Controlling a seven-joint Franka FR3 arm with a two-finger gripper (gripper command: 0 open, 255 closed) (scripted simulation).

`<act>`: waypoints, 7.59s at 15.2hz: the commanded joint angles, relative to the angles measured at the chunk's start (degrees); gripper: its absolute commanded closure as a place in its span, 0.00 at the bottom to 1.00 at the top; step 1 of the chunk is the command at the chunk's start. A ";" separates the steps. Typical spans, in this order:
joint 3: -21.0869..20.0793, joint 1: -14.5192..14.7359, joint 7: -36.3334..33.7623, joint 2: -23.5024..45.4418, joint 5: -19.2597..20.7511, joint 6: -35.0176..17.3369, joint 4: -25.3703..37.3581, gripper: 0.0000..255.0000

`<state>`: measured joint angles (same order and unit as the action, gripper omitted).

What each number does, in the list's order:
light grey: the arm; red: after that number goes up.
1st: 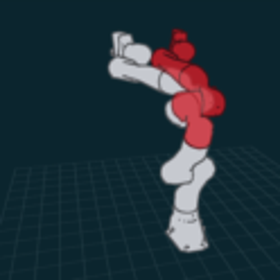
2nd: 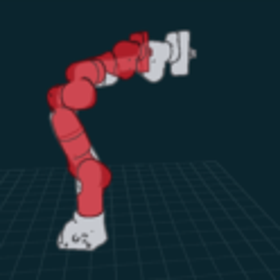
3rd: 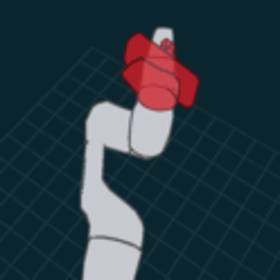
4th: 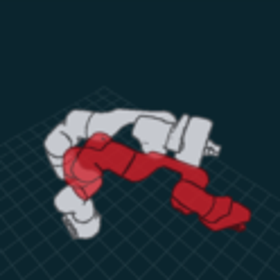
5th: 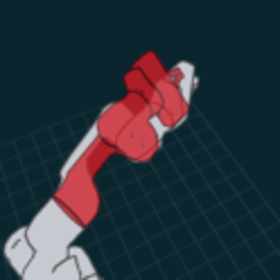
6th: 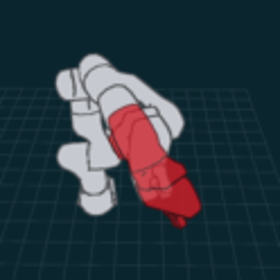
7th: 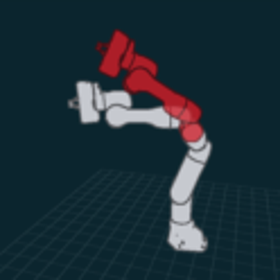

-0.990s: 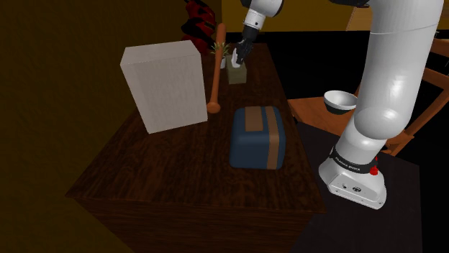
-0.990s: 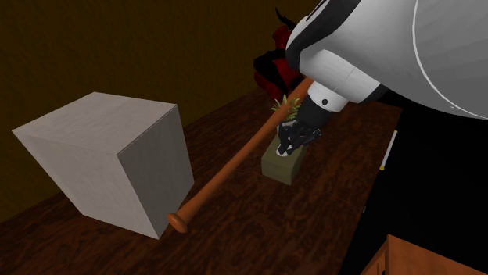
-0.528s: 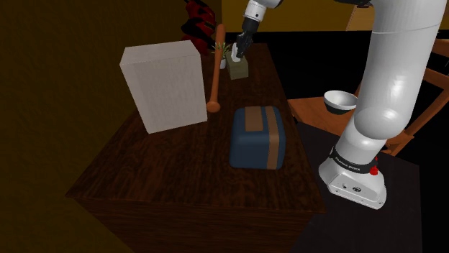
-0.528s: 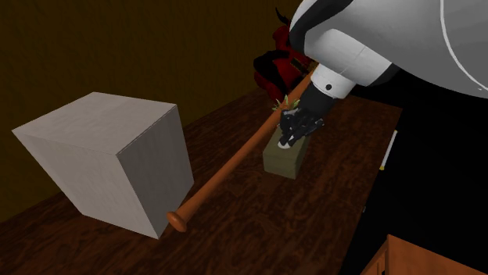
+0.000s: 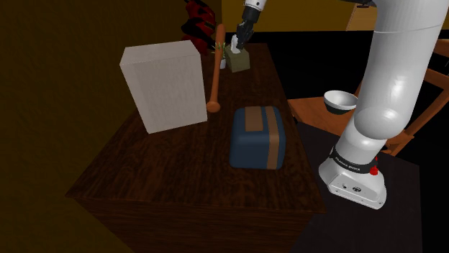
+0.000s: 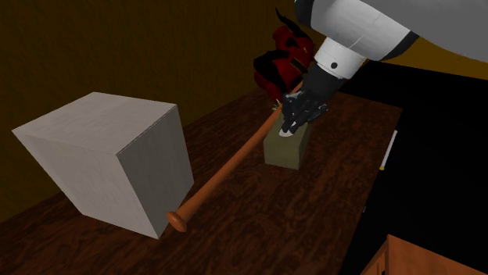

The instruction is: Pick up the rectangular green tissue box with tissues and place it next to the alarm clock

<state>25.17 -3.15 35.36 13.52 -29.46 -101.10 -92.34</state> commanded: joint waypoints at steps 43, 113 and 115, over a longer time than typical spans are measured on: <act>-8.70 6.52 -21.61 -33.72 12.25 7.43 -16.26 1.00; -14.58 5.18 -20.48 -51.34 11.79 -15.54 -55.82 0.00; -14.57 5.18 -20.48 -51.34 11.79 -15.54 -55.82 0.00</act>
<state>10.58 2.04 14.88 -37.82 -17.68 -116.69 -148.19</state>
